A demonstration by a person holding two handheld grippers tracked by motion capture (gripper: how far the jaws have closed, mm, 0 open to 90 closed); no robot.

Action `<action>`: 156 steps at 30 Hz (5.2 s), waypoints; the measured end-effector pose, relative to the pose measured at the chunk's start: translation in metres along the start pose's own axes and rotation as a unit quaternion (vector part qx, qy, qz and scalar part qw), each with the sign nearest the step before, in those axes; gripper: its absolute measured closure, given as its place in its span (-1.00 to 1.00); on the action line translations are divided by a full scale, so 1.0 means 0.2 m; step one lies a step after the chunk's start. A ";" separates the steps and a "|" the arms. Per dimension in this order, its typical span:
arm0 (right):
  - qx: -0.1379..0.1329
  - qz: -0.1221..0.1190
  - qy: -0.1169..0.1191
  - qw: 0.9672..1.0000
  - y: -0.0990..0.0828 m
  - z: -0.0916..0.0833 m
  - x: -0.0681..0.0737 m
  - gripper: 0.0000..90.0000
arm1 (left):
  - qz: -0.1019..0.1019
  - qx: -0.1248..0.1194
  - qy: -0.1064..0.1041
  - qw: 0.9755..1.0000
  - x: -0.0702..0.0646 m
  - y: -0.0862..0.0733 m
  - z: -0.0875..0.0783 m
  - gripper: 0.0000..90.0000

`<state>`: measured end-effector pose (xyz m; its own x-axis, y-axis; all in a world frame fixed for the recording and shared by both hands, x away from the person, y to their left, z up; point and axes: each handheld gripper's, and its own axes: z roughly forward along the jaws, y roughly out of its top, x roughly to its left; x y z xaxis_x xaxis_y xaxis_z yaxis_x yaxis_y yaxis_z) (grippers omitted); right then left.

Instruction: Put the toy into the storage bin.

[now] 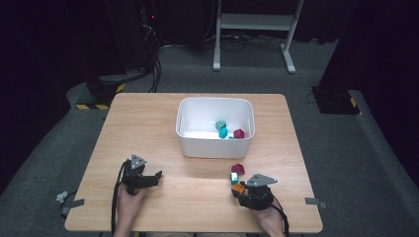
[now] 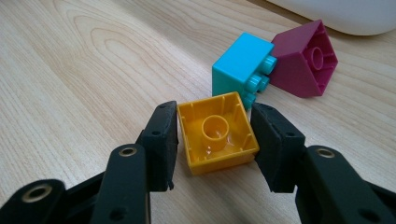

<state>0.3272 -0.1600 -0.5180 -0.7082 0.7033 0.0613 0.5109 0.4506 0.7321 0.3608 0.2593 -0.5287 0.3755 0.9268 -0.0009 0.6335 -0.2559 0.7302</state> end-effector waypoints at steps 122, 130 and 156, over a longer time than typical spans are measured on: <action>-0.029 0.040 -0.006 0.999 1.05 -0.01 -0.35 0.08 | -0.001 -0.001 0.000 1.000 0.00 0.00 0.00 -0.68; -0.062 0.032 0.004 0.998 0.98 -0.15 -0.31 0.09 | -0.001 -0.001 -0.001 1.000 0.00 0.00 0.00 -0.68; -0.088 0.022 -0.004 0.996 0.48 -0.32 -0.17 0.14 | -0.001 -0.001 -0.001 1.000 0.00 0.00 0.00 -0.68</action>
<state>0.3693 -0.1763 -0.4054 -0.6822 0.7254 0.0913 0.4477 0.3158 0.8366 0.3604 0.2596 -0.5287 0.3745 0.9272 -0.0036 0.6331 -0.2528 0.7316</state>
